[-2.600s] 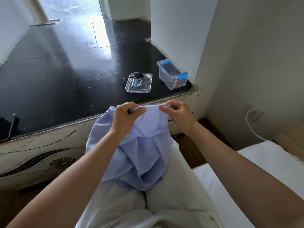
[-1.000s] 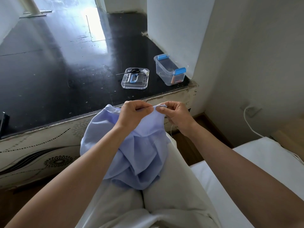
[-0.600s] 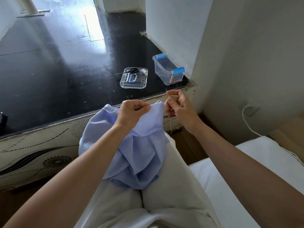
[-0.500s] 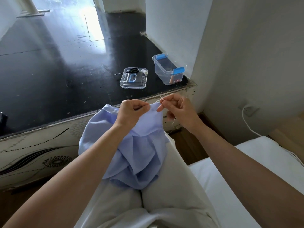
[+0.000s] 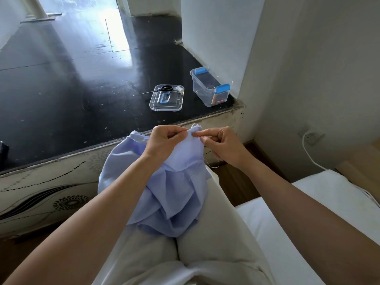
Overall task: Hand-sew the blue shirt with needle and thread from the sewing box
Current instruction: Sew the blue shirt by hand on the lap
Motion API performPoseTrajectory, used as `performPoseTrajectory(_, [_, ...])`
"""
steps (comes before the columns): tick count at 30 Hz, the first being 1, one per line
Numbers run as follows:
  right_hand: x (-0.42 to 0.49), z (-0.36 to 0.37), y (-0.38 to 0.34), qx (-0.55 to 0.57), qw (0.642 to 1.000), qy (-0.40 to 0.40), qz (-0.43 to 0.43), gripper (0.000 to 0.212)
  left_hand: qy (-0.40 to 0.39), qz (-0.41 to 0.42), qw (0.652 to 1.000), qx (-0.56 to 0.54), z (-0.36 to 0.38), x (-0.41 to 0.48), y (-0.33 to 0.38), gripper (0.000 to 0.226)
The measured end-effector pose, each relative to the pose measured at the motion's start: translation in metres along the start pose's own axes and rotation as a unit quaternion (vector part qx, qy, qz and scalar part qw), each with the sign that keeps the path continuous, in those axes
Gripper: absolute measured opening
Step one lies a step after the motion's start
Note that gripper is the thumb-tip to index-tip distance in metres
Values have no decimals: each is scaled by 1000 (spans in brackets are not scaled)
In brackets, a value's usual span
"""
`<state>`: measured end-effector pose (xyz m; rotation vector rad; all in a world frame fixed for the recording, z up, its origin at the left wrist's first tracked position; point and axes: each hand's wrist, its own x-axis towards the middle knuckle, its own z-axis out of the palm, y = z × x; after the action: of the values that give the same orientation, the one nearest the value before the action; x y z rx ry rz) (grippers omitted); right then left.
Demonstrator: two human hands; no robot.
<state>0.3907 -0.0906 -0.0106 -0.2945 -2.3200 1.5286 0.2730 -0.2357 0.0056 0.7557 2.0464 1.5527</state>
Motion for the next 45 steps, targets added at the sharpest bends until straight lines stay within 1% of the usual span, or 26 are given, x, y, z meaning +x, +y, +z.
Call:
performPoseTrajectory(11, [1,-3,-2,3,1000,-22,5,24,-6,28,999,30,-2,5,-8,15])
performPoseTrajectory(13, [1,-3,-3,0,1000,-25,6,24,-4,48,997,54,-3,7,-10,12])
performPoseTrajectory(16, [3,-4,-5,-30,999,-28,10,24,2,90,990,109,-4,11,-14,14])
performPoseTrajectory(17, [3,-4,-5,-47,998,-31,12,26,2,99,987,125,-4,12,-15,15])
performPoseTrajectory(19, [5,-5,-8,-75,996,-49,17,39,-2,114,981,158,-5,13,-18,13])
performPoseTrajectory(21, [7,-6,-11,-98,991,-84,19,49,-5,137,973,187,-5,13,-19,11])
performPoseTrajectory(24, [9,-6,-14,-123,983,-134,36,40,6,160,965,208,-4,12,-17,10])
performPoseTrajectory(29, [9,-3,-15,-149,980,-124,50,17,29,170,954,246,-4,14,-18,9])
performPoseTrajectory(33, [6,-1,-13,-156,978,-120,62,18,50,168,951,254,-3,12,-21,6])
performPoseTrajectory(38, [7,-1,-12,-152,978,-123,68,28,42,188,944,267,-2,11,-22,7])
performPoseTrajectory(40, [8,-1,-13,-154,978,-120,70,26,41,194,942,271,-2,11,-21,7])
performPoseTrajectory(45, [9,1,-15,-167,975,-123,75,14,30,195,939,283,-1,10,-20,7])
